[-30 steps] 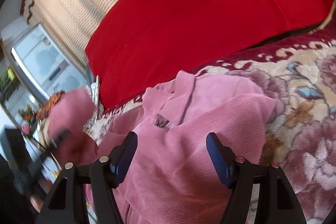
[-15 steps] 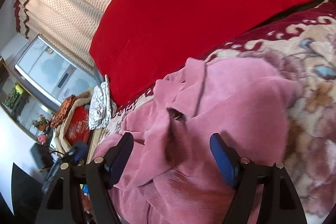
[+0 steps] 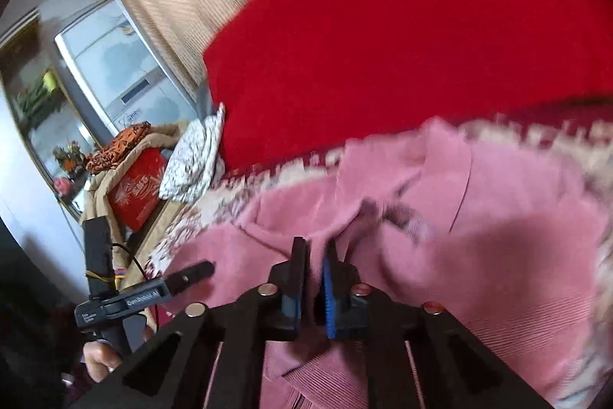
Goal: Fold large clothes
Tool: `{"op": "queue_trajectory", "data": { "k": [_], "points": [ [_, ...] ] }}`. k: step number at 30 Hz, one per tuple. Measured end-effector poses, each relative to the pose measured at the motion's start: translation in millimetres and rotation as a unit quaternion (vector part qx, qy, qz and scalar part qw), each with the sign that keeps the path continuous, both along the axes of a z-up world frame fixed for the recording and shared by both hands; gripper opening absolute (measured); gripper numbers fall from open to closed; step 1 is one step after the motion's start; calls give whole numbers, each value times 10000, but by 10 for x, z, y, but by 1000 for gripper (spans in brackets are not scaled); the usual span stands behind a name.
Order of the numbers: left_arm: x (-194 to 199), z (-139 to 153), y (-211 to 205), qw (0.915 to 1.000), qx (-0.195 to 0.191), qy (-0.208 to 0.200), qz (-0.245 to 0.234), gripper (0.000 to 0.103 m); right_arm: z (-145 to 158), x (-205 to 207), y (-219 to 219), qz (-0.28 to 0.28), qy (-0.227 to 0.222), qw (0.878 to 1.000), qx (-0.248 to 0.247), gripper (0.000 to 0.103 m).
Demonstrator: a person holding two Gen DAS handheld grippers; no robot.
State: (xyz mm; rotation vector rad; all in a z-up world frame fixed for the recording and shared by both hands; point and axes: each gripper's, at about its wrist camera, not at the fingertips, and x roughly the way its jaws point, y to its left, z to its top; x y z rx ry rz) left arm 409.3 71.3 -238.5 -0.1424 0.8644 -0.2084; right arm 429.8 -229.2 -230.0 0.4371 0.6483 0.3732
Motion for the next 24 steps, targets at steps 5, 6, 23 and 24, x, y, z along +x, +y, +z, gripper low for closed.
{"op": "queue_trajectory", "data": {
  "k": [5,6,23,24],
  "points": [
    [-120,135,-195,9987,228,-414,-184,82,343,-327,-323,-554,-615,9962,-256,6],
    [-105,116,-230,9985,353,-389,-163,82,296,-275,-414,-514,-371,9978,-177,7],
    [95,-304,-165,9965,575,601,80,89,-451,305,-479,107,1252,9776,1689,76],
    [94,-306,-172,9965,575,601,75,89,-498,353,-374,174,1340,9791,1521,59]
  ]
}}
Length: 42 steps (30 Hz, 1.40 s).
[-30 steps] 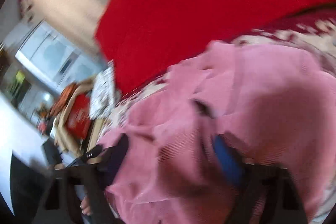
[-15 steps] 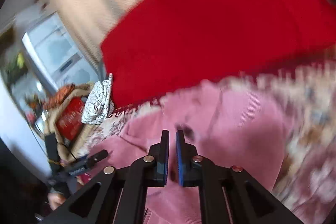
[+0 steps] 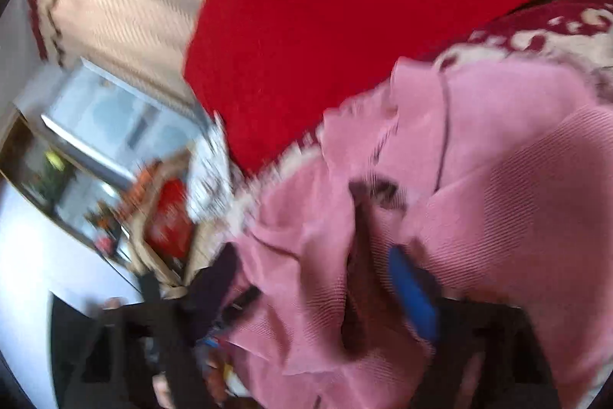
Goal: Fold large clothes
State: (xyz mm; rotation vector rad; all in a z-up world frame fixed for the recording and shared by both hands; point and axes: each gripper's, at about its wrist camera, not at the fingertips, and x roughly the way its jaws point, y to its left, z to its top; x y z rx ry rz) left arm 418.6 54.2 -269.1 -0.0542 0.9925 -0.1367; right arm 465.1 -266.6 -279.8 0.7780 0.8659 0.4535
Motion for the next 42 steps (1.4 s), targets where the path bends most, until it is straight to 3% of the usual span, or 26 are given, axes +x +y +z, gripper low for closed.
{"op": "queue_trajectory", "data": {
  "k": [1,4,6,9,12,14,17,18,19,21,23,26,27,30,32,35,36,39,42],
  "points": [
    [4,-1,2,10000,1,-3,-3,89,-38,30,114,120,11,9998,-144,29],
    [-15,46,26,9999,-74,-91,2,89,37,-27,376,222,-282,9959,-827,10],
    [-51,121,38,9996,-135,-259,17,89,216,-162,445,172,-706,9916,-1071,9],
    [-130,301,27,9974,-192,-697,64,89,656,-560,531,-87,-1801,9663,-1838,8],
    [-186,407,2,9948,-159,-997,127,89,855,-809,410,-416,-2233,9508,-2109,8],
    [-148,368,-31,9957,-67,-913,131,89,858,-845,201,-747,-2137,9490,-2194,8],
    [-24,124,-130,9993,204,-307,24,89,594,-688,-257,-1212,-1315,9600,-2153,8],
    [19,17,-160,9993,368,-66,-2,89,431,-583,-388,-1153,-846,9662,-2147,8],
    [55,-75,-189,9988,472,107,-25,89,266,-480,-475,-958,-365,9741,-2016,9],
    [50,-51,-195,9990,437,60,4,89,-33,-389,-626,-842,382,9876,-1265,12],
    [36,57,-172,9991,390,-124,83,89,-22,-380,-743,-916,498,9908,-860,13],
    [0,173,-150,9976,469,-446,234,89,170,-417,-953,-1217,208,9887,-850,21],
    [-13,210,-149,9972,438,-555,253,89,258,-490,-1045,-1534,3,9840,-911,30],
    [-39,298,-156,9958,374,-810,220,89,434,-700,-1172,-2179,-499,9696,-993,86],
    [-39,342,-203,9950,363,-916,187,89,527,-805,-1118,-2305,-943,9636,-970,86],
    [-13,285,-341,9959,475,-769,29,89,573,-710,-840,-1677,-1099,9703,-1352,83],
    [-2,234,-399,9960,604,-656,0,89,536,-703,-763,-1529,-1083,9721,-1413,76],
    [97,-38,-585,9936,1119,-90,-113,90,320,-550,-480,-957,-624,9781,-1740,65],
    [109,-56,-617,9933,1150,-80,-45,91,48,-408,-307,-684,-75,9707,-2301,66]
  ]
}}
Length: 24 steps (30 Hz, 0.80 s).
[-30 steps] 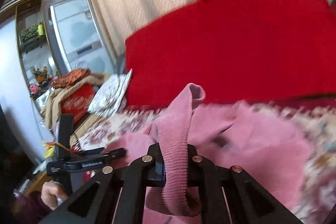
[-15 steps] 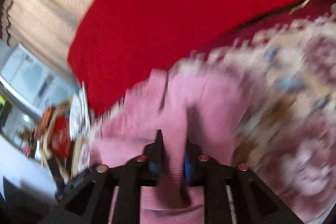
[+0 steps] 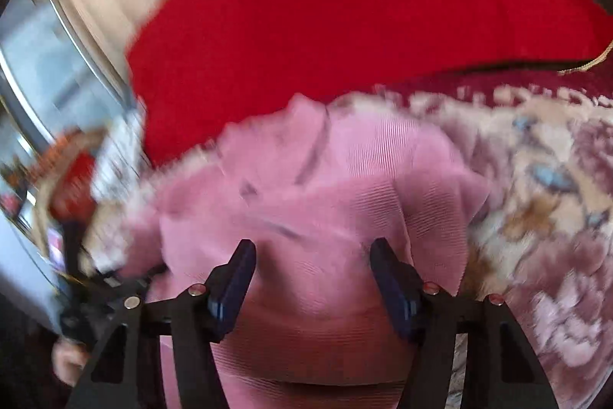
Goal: Fold large clothes
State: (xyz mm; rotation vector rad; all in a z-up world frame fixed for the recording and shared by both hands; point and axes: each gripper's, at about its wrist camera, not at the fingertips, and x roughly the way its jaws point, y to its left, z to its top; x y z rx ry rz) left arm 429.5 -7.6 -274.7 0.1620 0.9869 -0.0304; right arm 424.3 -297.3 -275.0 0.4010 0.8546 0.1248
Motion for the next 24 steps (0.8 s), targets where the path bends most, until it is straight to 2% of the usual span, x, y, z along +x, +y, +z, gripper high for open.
{"op": "queue_trajectory", "data": {
  "k": [2,4,7,11,13,16,17,18,20,22,24],
  "points": [
    [-6,47,14,10000,-83,-12,6,91,65,-22,60,9,-119,9996,-248,65],
    [-68,170,27,9992,-305,-251,-8,91,143,-86,52,-33,-325,9994,-136,65],
    [-151,290,-10,9978,-423,-499,-67,91,275,-174,62,-65,-742,9970,-214,65],
    [-124,351,-59,9966,-583,-585,-38,91,361,-213,124,72,-1156,9931,-205,65],
    [-91,309,-116,9976,-495,-490,-27,91,322,-187,148,185,-959,9949,-238,65],
    [-29,168,-236,9995,-119,-293,-18,91,51,-2,128,169,-142,9997,-70,65],
    [-2,95,-292,9997,107,-211,-28,92,-3,19,108,147,-60,9999,-8,65],
    [6,44,-323,9994,284,-167,-52,96,4,19,95,137,-147,9998,15,64],
    [5,-23,-404,9976,640,-219,-127,99,31,16,75,157,-143,9998,69,64],
    [-6,-10,-395,9975,655,-229,-131,99,36,-15,36,126,-206,9996,166,64],
    [-7,45,-329,9985,477,-242,-103,99,68,-54,17,130,-280,9994,165,64]
  ]
}}
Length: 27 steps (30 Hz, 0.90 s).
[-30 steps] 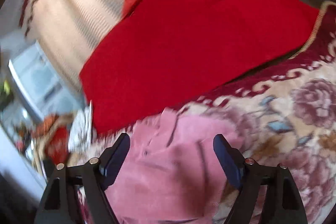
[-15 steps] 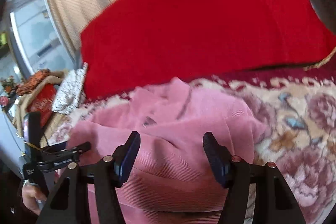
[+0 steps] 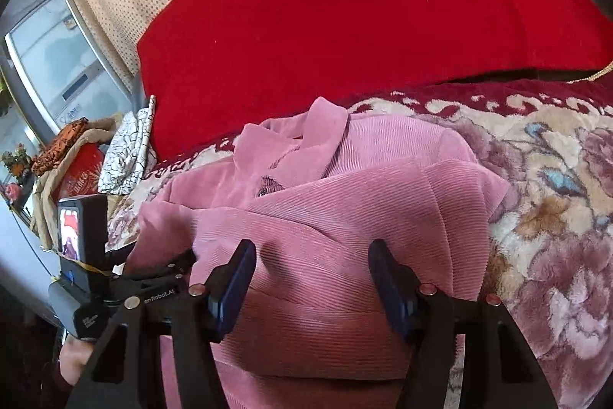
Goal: Fold large clothes
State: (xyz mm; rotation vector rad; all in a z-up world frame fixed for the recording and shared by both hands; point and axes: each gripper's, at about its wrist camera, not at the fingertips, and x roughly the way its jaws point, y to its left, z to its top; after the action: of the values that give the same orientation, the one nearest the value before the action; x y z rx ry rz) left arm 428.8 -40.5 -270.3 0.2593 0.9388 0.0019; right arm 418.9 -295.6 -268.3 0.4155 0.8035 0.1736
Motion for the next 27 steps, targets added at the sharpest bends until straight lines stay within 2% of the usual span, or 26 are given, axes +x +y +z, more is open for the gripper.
{"op": "queue_trajectory", "data": {
  "k": [5,7,9,12,15,16,19,23,24,27],
  "points": [
    [-133,368,161,9955,-278,-868,273,99,230,-121,-27,32,-608,9981,133,64],
    [-208,497,185,9910,-412,-1237,313,99,249,-97,23,116,-605,9980,111,64],
    [-259,553,135,9890,-456,-1404,127,99,174,-49,93,169,-392,9991,-7,64],
    [-243,403,-99,9937,-142,-1052,-365,99,-30,78,163,198,180,9995,-175,64],
    [-150,101,-294,9967,26,-267,-763,99,-4,73,154,192,95,9997,-127,64],
    [-127,31,-327,9970,105,-114,-761,99,0,69,128,173,73,9998,-28,64],
    [-107,26,-290,9975,-43,-45,-707,99,38,38,32,57,-63,9998,162,64],
    [-72,-27,-226,9974,-378,98,-603,100,155,-40,-10,-6,-364,9993,101,64],
    [-84,-39,-236,9975,-359,41,-608,101,143,-30,3,17,-304,9995,66,64],
    [-108,-69,-289,9977,-259,-12,-625,101,-48,87,65,66,246,9996,-125,64]
  ]
}}
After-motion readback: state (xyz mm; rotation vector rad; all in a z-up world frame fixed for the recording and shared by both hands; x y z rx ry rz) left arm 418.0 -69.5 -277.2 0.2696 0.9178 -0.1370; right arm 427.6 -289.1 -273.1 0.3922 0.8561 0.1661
